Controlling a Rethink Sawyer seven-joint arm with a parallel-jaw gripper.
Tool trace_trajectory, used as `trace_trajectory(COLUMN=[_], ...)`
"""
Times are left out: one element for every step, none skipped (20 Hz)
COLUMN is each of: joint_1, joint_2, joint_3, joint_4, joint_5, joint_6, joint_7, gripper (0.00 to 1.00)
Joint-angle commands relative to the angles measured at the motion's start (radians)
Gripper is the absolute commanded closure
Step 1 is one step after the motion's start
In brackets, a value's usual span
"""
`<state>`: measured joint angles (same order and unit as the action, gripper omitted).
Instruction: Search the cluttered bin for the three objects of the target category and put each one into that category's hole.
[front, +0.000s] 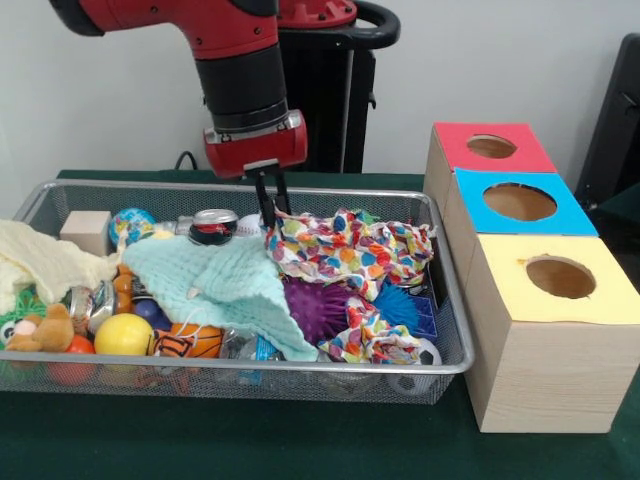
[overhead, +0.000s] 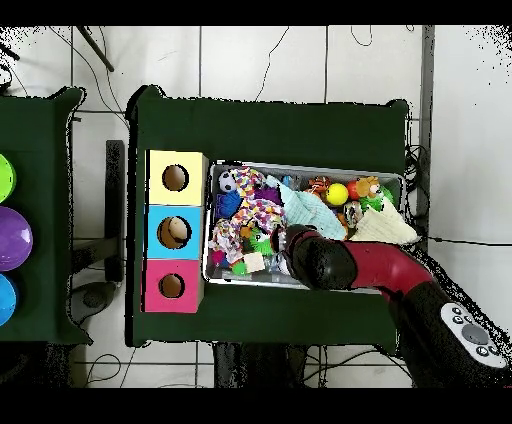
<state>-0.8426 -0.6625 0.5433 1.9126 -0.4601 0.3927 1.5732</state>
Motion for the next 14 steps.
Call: trace_trajectory(joint_1=[-0.065, -0.068, -0.075, -0.081, -0.087, -0.091, -0.098, -0.105, -0.114, -0.122, -0.131, -0.138, -0.148, -0.161], joint_2=[0.059, 0.064, 0.071, 0.076, 0.081, 0.084, 0.089, 0.094, 0.099, 0.099, 0.100, 0.101, 0.099, 0.098], joint_3=[0.123, 0.130, 0.138, 0.146, 0.154, 0.160, 0.168, 0.175, 0.181, 0.185, 0.189, 0.190, 0.192, 0.195], joint_4=[-0.140, -0.145, -0.156, -0.162, -0.168, -0.172, -0.175, -0.179, -0.183, -0.183, -0.183, -0.185, -0.182, -0.174], joint_5=[-0.078, -0.082, -0.086, -0.090, -0.094, -0.100, -0.106, -0.113, -0.115, -0.121, -0.127, -0.133, -0.140, -0.147], joint_6=[0.125, 0.131, 0.143, 0.152, 0.161, 0.167, 0.172, 0.176, 0.186, 0.192, 0.198, 0.207, 0.212, 0.216], joint_7=[-0.253, -0.258, -0.267, -0.272, -0.277, -0.277, -0.281, -0.286, -0.297, -0.301, -0.305, -0.309, -0.313, -0.315], gripper=[1.00, 1.00, 1.00, 1.00, 1.00, 1.00, 1.00, 1.00, 1.00, 1.00, 1.00, 1.00, 1.00, 1.00])
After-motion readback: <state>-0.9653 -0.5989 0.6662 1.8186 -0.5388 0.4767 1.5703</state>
